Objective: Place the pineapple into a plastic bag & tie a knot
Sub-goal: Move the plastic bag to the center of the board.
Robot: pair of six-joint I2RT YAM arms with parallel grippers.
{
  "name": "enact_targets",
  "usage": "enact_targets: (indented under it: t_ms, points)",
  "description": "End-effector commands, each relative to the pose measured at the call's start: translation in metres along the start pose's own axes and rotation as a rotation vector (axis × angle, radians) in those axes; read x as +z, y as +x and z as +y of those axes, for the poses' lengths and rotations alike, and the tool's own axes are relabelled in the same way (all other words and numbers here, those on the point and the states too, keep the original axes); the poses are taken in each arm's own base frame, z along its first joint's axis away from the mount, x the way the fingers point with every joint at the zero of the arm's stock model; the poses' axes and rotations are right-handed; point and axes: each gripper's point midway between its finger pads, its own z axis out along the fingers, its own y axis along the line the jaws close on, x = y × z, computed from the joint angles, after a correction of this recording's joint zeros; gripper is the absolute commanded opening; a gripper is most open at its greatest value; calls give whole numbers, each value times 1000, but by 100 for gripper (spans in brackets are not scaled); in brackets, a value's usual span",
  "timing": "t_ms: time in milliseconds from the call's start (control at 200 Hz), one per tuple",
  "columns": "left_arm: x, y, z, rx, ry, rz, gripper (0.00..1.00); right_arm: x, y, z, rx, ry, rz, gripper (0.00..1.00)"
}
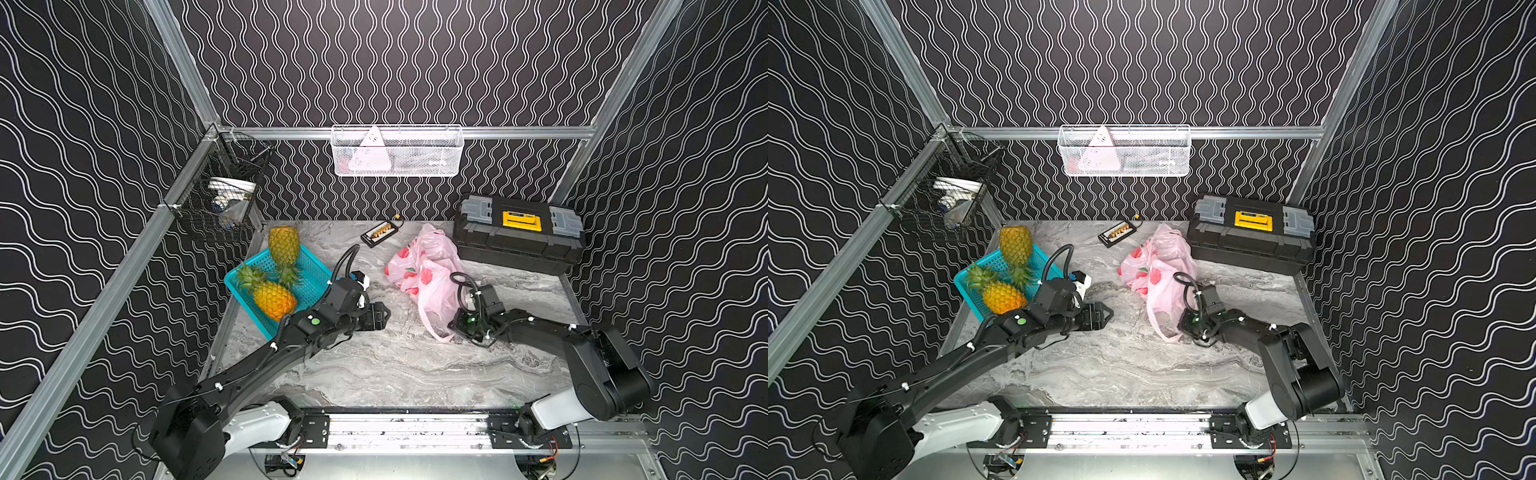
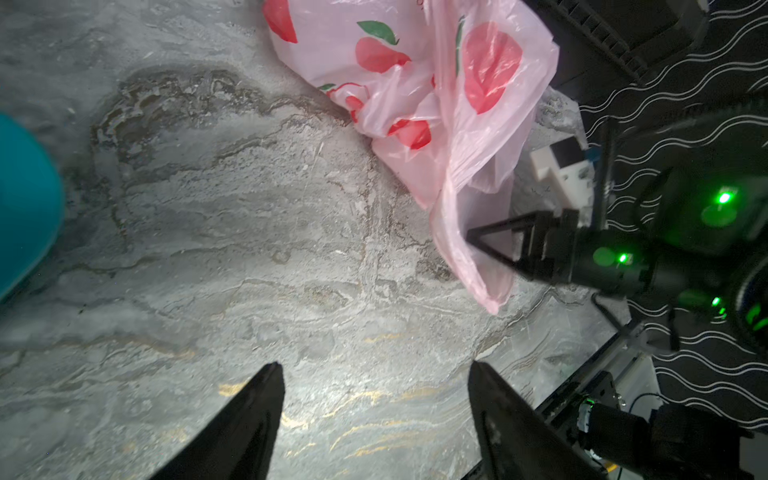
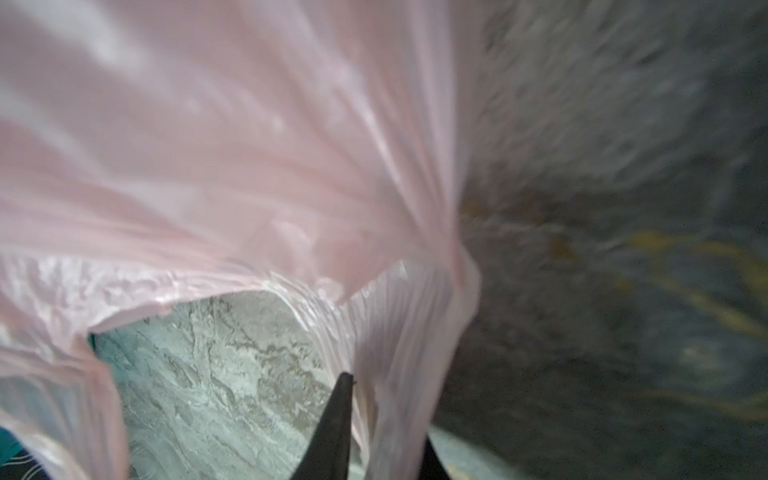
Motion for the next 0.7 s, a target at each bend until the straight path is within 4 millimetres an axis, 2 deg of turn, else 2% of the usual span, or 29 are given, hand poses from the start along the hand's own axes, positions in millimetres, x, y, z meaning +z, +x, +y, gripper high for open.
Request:
enact_targets:
  t_ms: [0,100,215,380,415,455,500,530,615,696]
  points:
    - [1,-19,-16,32,37,-39,81,0,17,15,-15,8,-38,13]
    - [8,-20,-18,48,34,-16,84,-1,48,28,-103,18,-14,8]
    - [21,-7,-12,56,25,38,86,1,81,27,-178,67,21,3]
    - [34,13,-2,57,15,94,86,3,121,29,-238,57,53,5]
    - [33,14,-4,63,20,91,86,3,127,30,-256,63,57,10]
    - [33,14,-5,69,20,90,86,2,132,32,-274,67,60,21]
    - [33,14,-8,82,22,94,87,-2,133,35,-284,70,52,41]
    - [33,12,-10,88,20,97,87,-6,132,38,-287,64,44,49]
    - [31,7,-13,108,6,97,87,-30,119,48,-276,27,-18,67]
    - [24,-2,-14,127,-20,76,86,-61,102,54,-274,2,-106,75]
